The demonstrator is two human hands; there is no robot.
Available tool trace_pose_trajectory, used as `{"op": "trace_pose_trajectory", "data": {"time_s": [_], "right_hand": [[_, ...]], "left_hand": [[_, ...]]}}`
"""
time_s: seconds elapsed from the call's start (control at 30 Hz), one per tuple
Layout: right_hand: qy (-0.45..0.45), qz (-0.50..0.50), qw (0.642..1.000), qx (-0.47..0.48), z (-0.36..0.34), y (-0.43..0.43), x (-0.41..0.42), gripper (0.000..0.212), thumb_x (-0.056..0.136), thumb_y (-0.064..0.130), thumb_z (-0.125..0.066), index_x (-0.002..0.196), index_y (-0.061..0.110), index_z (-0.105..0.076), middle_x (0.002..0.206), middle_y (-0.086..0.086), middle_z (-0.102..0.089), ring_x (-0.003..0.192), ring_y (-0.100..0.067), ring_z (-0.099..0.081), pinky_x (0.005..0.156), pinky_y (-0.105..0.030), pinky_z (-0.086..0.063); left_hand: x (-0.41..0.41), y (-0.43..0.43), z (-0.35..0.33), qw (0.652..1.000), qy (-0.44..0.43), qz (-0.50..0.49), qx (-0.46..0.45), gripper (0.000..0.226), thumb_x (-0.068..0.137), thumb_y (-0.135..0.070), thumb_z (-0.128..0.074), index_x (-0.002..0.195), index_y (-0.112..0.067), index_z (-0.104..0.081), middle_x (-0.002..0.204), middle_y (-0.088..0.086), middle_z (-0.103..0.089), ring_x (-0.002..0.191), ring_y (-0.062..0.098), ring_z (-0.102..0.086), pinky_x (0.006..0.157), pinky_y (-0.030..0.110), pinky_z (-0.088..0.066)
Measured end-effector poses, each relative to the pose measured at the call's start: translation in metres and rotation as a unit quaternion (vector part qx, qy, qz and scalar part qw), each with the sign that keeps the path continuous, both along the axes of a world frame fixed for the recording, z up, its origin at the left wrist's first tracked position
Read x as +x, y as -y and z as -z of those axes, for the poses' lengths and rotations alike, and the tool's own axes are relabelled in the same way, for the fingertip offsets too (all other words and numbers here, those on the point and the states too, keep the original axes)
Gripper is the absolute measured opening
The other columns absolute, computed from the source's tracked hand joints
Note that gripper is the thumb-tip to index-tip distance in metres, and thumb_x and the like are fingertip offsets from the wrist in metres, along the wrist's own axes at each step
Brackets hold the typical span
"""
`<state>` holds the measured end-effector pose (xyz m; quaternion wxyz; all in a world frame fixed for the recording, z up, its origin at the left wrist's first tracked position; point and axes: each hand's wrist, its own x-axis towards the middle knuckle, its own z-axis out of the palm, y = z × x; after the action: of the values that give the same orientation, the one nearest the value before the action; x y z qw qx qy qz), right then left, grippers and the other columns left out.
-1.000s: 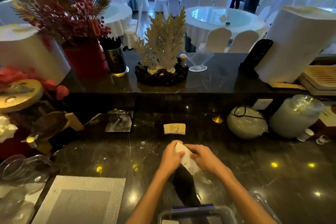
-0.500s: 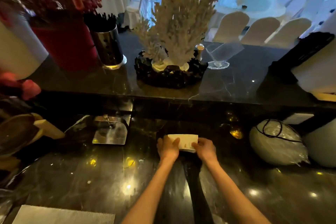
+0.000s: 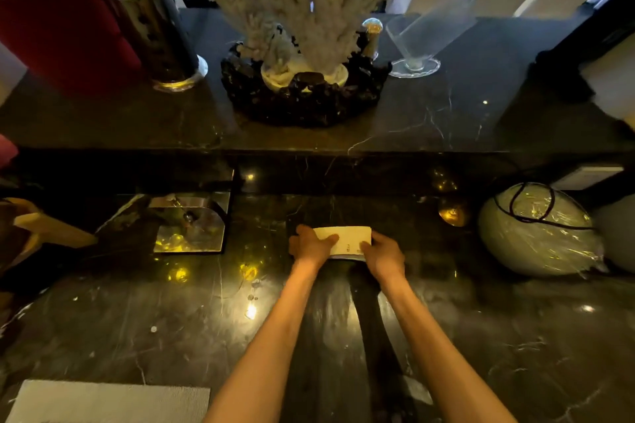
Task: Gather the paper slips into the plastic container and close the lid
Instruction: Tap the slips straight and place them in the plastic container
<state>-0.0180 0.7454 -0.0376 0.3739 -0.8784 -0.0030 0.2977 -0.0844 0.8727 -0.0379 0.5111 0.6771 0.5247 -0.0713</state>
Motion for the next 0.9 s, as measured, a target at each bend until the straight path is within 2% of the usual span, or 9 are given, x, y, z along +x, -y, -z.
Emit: {"op": "trace_pose_trajectory", "data": {"time_s": [0.13,0.3,0.4,0.47,0.57,0.63,0.7,0.8,0.9], "right_hand": [[-0.107,0.078,0.987,0.093,-0.002,0.016,0.008,0.043,0.093,0.008,-0.062,0.136,0.004,-0.056,0.128,-0.017,-0.064,0.112,-0.028,-0.063,0.09,-0.035,-0.052],[-0.159,0.058,0.979,0.116,-0.02,0.062,-0.013,0.043,0.09,0.0,-0.059,0.133,0.004,-0.056,0.123,-0.017,-0.065,0.11,-0.028,-0.064,0.095,-0.04,-0.054],[-0.082,0.063,0.983,0.149,-0.037,0.095,-0.036,0.045,0.092,-0.004,-0.057,0.135,0.007,-0.05,0.128,-0.013,-0.061,0.114,-0.022,-0.059,0.092,-0.031,-0.05],[-0.012,0.047,0.987,0.154,-0.042,0.117,-0.049,0.046,0.093,-0.002,-0.057,0.137,0.009,-0.047,0.133,-0.012,-0.059,0.125,-0.024,-0.056,0.102,-0.036,-0.048],[0.083,-0.015,0.986,0.143,-0.042,0.146,-0.07,0.069,0.095,0.0,-0.056,0.153,0.022,-0.027,0.138,-0.004,-0.054,0.127,-0.019,-0.055,0.107,-0.042,-0.047],[0.147,-0.054,0.981,0.114,-0.036,0.158,-0.081,0.081,0.096,0.0,-0.054,0.156,0.037,-0.015,0.137,0.004,-0.052,0.123,-0.011,-0.053,0.105,-0.035,-0.047],[0.199,-0.077,0.972,0.094,-0.026,0.167,-0.089,0.077,0.098,0.001,-0.049,0.154,0.043,-0.017,0.14,0.006,-0.05,0.125,-0.009,-0.05,0.104,-0.03,-0.046],[0.2,-0.098,0.972,0.074,-0.008,0.178,-0.101,0.07,0.099,-0.001,-0.047,0.151,0.039,-0.025,0.155,0.0,-0.039,0.141,-0.017,-0.041,0.113,-0.032,-0.041],[0.21,-0.101,0.969,0.082,0.005,0.184,-0.106,0.066,0.097,0.0,-0.052,0.15,0.036,-0.031,0.155,0.003,-0.04,0.143,-0.015,-0.039,0.115,-0.025,-0.035]], "left_hand": [[-0.012,0.004,-0.009,0.987,0.053,-0.047,-0.143,0.061,0.084,-0.026,-0.075,0.132,-0.001,-0.047,0.132,0.017,-0.057,0.116,0.031,-0.059,0.089,0.035,-0.054],[-0.042,0.053,-0.016,0.984,0.157,-0.021,-0.086,0.04,0.083,-0.01,-0.075,0.117,-0.009,-0.055,0.11,0.007,-0.063,0.102,0.023,-0.063,0.076,0.026,-0.049],[-0.059,0.088,-0.02,0.973,0.225,0.016,-0.046,0.036,0.082,-0.007,-0.073,0.109,-0.023,-0.055,0.106,-0.003,-0.064,0.101,0.013,-0.064,0.074,0.014,-0.051],[-0.068,0.112,-0.021,0.961,0.273,0.043,-0.023,0.037,0.082,-0.007,-0.07,0.103,-0.033,-0.053,0.104,-0.007,-0.065,0.096,0.001,-0.065,0.071,0.009,-0.051],[-0.076,0.141,-0.015,0.95,0.302,0.08,0.005,0.039,0.084,-0.01,-0.067,0.105,-0.04,-0.052,0.106,-0.011,-0.064,0.098,-0.006,-0.063,0.078,0.006,-0.047],[-0.081,0.154,-0.007,0.946,0.304,0.11,0.033,0.044,0.087,-0.012,-0.065,0.114,-0.044,-0.05,0.115,-0.017,-0.059,0.105,-0.007,-0.058,0.085,0.004,-0.044],[-0.087,0.161,0.001,0.942,0.29,0.156,0.068,0.049,0.093,-0.015,-0.06,0.127,-0.046,-0.044,0.126,-0.018,-0.05,0.115,-0.01,-0.05,0.092,0.003,-0.04],[-0.097,0.169,0.015,0.935,0.262,0.22,0.088,0.047,0.099,-0.014,-0.052,0.136,-0.041,-0.044,0.136,-0.004,-0.043,0.123,-0.013,-0.042,0.099,0.001,-0.034],[-0.1,0.177,0.019,0.94,0.232,0.23,0.098,0.046,0.1,-0.01,-0.049,0.136,-0.039,-0.046,0.148,0.001,-0.036,0.142,0.003,-0.026,0.11,0.007,-0.022]]}}
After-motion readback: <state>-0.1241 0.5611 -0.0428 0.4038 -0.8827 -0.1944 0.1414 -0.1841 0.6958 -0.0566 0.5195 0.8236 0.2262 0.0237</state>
